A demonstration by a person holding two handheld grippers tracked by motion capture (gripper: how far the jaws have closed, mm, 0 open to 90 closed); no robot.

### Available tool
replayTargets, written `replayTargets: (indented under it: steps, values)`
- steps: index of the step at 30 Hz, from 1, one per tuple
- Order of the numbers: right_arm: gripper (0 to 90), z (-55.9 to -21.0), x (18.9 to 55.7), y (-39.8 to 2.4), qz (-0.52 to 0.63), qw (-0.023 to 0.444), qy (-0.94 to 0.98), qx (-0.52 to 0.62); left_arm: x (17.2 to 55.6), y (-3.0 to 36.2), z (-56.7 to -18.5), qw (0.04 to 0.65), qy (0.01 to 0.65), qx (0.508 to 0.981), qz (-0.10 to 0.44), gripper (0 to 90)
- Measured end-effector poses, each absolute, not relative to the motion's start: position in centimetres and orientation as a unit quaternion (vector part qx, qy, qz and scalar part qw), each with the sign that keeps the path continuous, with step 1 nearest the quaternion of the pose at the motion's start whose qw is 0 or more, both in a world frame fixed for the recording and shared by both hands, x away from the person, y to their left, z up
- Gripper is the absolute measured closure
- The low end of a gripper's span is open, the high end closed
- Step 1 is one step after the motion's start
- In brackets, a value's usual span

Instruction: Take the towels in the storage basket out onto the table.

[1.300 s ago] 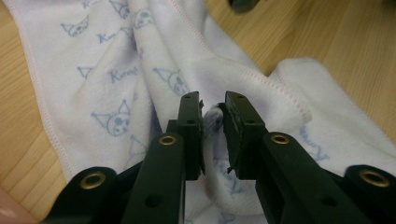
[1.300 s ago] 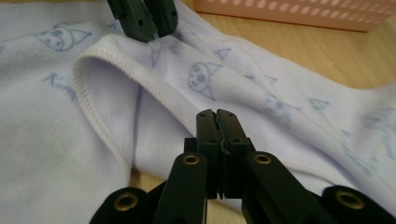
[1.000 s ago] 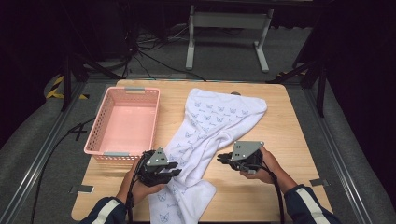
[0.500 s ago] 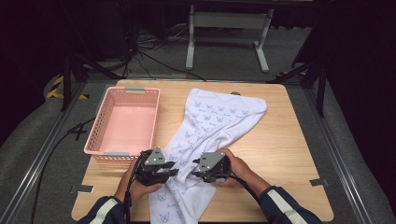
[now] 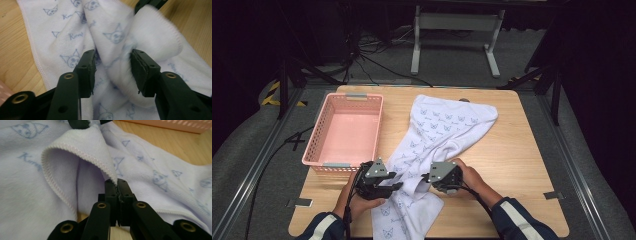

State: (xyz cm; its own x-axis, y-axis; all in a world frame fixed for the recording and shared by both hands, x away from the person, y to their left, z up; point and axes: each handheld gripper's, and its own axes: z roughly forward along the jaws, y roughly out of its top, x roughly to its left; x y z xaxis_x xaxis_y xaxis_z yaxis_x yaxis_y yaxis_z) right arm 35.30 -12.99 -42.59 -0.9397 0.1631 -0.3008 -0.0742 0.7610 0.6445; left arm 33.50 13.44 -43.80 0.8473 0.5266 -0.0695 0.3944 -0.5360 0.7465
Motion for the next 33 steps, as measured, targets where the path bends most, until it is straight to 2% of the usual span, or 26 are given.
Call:
replayTargets:
  steps: [5,9,13,19,23,25,27,30,31,32,33]
  values:
    - [89.2,-41.0,33.7,-16.4,0.353,0.169,0.920,0.031,33.7,12.6,-43.6,0.414,0.248,0.873,0.073,48.1]
    - [89.2,-40.6,31.7,-19.4,0.335,0.176,0.925,0.040,33.6,12.1,-42.8,0.450,0.227,0.862,0.062,41.6]
    - [89.2,-40.7,30.3,-22.5,0.315,0.180,0.930,0.061,34.3,12.3,-41.8,0.491,0.239,0.835,0.061,36.0]
    - [89.2,-40.9,28.3,-28.0,0.281,0.169,0.939,0.108,36.1,9.0,-43.2,0.414,0.237,0.875,0.079,36.1]
    - [89.1,-41.3,26.5,-31.7,0.253,0.134,0.948,0.143,37.4,6.7,-44.7,0.364,0.234,0.897,0.093,38.9]
    - [89.0,-41.5,25.9,-33.0,0.246,0.118,0.949,0.158,38.1,5.9,-45.2,0.334,0.234,0.908,0.098,47.6]
    - [88.4,-41.9,25.3,-33.9,0.243,0.090,0.950,0.173,38.4,5.5,-45.6,0.317,0.239,0.914,0.082,44.9]
    - [80.3,-42.1,25.5,-34.5,0.249,0.085,0.945,0.196,38.2,5.8,-45.7,0.311,0.230,0.919,0.077,49.3]
    - [71.8,-42.1,25.9,-34.6,0.248,0.088,0.944,0.199,38.1,5.9,-45.6,0.304,0.230,0.922,0.072,50.1]
    - [68.1,-42.0,26.3,-34.6,0.253,0.095,0.939,0.212,37.8,6.1,-45.6,0.308,0.219,0.923,0.070,49.8]
    - [69.2,-41.7,27.3,-34.6,0.269,0.107,0.927,0.238,37.6,6.2,-45.7,0.308,0.214,0.924,0.071,48.8]
